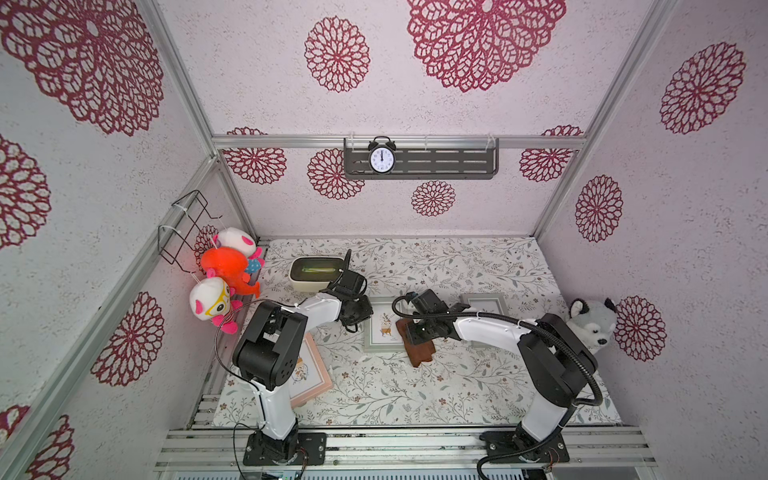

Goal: Wipe the picture frame with a cloth
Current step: Wipe the dirt from the picture frame.

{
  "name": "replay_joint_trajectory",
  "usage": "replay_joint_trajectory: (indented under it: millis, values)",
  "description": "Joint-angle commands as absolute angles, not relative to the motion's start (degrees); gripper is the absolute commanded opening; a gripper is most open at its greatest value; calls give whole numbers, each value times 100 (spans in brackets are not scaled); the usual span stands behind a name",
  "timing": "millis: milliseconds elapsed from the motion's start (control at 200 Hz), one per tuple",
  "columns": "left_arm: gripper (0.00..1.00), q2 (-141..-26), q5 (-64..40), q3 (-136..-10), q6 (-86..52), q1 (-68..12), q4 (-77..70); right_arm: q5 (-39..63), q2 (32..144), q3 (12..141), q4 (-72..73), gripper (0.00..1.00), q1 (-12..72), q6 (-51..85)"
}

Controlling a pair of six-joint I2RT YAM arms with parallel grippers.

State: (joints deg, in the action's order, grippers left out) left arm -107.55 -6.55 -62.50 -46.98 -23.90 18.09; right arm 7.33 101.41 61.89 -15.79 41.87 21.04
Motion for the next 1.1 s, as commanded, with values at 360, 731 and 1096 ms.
replay_joint_trajectory:
  millis: [360,731,1096]
  values:
    - [22,-11620,-704,-6049,-4764,-2630,2413,745,10885,6987,-2074,0,3984,1984]
    - [22,-11506,-488,-6063,-4676,-2672,2724,869,10544,6551,-1834,0,3915,2061]
    - [21,-11510,-535,-6161,-4632,-2672,2768,1089,10438,6530,-1929,0,3991,2121]
